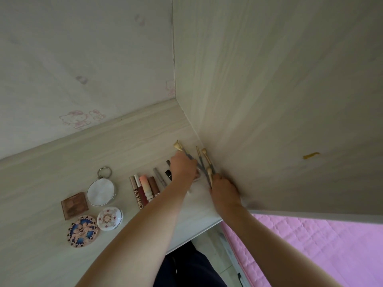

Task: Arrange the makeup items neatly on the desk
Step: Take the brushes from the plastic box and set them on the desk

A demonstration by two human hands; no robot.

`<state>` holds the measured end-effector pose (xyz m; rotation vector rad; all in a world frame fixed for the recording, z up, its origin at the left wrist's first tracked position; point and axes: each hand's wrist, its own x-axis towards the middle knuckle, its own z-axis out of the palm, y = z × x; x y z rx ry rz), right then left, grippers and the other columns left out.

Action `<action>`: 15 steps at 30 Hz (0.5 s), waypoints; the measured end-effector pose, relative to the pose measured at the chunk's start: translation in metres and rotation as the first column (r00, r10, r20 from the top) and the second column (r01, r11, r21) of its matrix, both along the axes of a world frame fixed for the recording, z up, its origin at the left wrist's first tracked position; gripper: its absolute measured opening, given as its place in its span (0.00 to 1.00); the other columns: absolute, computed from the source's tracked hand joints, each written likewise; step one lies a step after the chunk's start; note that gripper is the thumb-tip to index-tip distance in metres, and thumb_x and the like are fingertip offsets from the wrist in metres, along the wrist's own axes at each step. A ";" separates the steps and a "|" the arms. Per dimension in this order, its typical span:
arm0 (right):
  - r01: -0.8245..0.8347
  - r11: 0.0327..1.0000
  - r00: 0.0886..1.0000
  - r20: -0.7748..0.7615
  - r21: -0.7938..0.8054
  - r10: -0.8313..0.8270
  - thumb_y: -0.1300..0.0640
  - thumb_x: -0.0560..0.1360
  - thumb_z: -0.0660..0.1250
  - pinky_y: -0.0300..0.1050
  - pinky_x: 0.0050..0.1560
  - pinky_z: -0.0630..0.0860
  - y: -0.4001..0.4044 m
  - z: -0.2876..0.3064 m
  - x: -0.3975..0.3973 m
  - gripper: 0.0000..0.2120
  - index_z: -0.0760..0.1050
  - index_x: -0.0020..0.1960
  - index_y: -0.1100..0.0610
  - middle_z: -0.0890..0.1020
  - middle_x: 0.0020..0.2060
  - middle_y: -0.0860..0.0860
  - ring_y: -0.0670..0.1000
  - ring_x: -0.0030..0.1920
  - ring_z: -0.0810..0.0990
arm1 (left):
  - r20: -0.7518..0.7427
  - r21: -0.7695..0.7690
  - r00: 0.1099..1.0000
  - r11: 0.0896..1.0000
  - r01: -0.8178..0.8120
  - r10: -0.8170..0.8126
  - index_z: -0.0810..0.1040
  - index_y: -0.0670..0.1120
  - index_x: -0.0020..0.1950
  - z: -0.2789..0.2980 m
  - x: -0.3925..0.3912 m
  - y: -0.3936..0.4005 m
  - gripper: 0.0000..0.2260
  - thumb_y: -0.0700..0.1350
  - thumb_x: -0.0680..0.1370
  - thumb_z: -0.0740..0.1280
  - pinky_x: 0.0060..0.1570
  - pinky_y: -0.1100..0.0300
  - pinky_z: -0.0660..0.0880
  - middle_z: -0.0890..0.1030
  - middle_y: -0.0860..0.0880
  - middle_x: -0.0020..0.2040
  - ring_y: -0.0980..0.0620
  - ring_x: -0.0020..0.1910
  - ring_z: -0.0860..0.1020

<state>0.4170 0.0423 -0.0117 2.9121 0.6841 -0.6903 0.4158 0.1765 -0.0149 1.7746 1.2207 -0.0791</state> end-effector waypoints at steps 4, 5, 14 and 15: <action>0.040 0.999 0.999 -0.017 0.032 -0.039 0.58 0.81 0.58 0.47 0.49 0.78 0.004 0.002 0.003 0.08 0.71 0.59 0.57 0.80 0.54 0.55 0.55 0.53 0.81 | 0.001 -0.070 1.000 0.997 -0.019 0.019 0.75 0.38 0.42 -0.004 0.013 0.007 0.07 0.40 0.76 0.68 0.24 0.58 0.78 0.80 0.42 0.32 0.47 0.25 0.81; 0.043 0.998 0.999 -0.014 0.036 -0.043 0.59 0.81 0.58 0.47 0.49 0.78 0.005 0.002 0.004 0.08 0.71 0.58 0.57 0.80 0.54 0.55 0.55 0.53 0.81 | -0.014 -0.059 1.000 0.998 -0.020 0.020 0.75 0.38 0.42 -0.005 0.015 0.008 0.07 0.41 0.76 0.68 0.21 0.60 0.76 0.80 0.42 0.32 0.48 0.23 0.80; -0.034 0.999 0.995 0.097 0.040 0.030 0.67 0.79 0.58 0.47 0.47 0.79 0.027 0.017 0.017 0.10 0.76 0.55 0.62 0.83 0.51 0.57 0.55 0.52 0.83 | -0.169 0.017 0.980 0.994 0.109 -0.105 0.74 0.41 0.42 -0.007 0.020 0.011 0.08 0.44 0.74 0.69 0.17 0.65 0.62 0.75 0.48 0.31 0.55 0.24 0.72; -0.034 0.999 0.995 0.096 0.042 0.029 0.67 0.79 0.58 0.47 0.48 0.79 0.031 0.019 0.020 0.10 0.76 0.56 0.63 0.83 0.52 0.58 0.55 0.52 0.83 | -0.176 0.001 0.977 0.993 0.122 -0.120 0.76 0.40 0.44 -0.008 0.018 0.009 0.08 0.44 0.74 0.69 0.16 0.66 0.62 0.75 0.48 0.31 0.55 0.24 0.73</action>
